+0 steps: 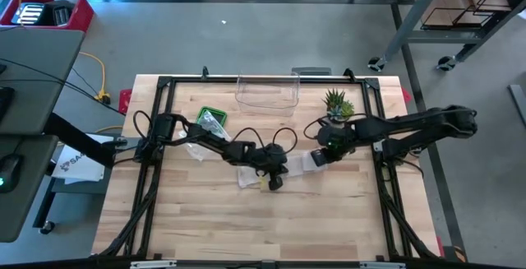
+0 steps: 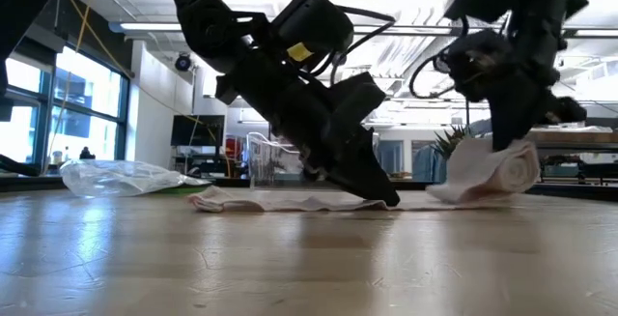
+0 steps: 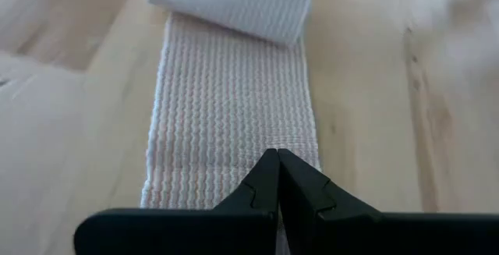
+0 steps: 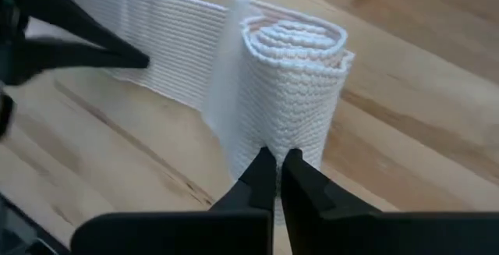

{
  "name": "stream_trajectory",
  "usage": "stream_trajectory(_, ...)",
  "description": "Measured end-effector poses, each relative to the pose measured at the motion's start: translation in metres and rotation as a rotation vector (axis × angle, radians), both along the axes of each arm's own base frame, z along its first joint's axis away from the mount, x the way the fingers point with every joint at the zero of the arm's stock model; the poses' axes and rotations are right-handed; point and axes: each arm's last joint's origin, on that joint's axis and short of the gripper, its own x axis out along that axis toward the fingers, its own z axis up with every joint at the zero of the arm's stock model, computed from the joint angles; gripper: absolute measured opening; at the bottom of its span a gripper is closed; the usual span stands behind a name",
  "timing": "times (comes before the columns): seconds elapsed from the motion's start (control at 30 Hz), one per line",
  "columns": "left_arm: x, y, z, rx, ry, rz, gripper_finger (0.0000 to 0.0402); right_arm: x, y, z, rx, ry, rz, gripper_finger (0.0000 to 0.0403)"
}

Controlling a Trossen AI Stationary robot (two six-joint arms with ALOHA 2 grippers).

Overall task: Roll bandage
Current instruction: Roll the bandage

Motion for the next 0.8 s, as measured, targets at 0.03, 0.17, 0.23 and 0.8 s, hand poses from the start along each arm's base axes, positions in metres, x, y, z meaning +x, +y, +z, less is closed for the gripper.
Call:
stream_trajectory(0.03, 0.001, 0.000, 0.001, 0.011, 0.002, -0.027, 0.0000, 0.000, 0.001, 0.003, -0.008, 0.013, 0.010, 0.0001)
stream_trajectory(0.17, 0.007, 0.001, 0.008, 0.057, 0.003, -0.066, 0.0000, -0.004, 0.006, 0.008, 0.001, 0.072, 0.024, 0.0001)
stream_trajectory(0.23, 0.010, 0.003, 0.012, 0.058, -0.004, -0.063, 0.0000, -0.005, 0.012, 0.008, 0.015, 0.084, 0.022, 0.0001)
stream_trajectory(0.8, 0.012, -0.011, 0.010, 0.035, -0.020, -0.102, 0.0000, -0.006, 0.027, 0.008, 0.028, 0.094, -0.032, 0.0000)
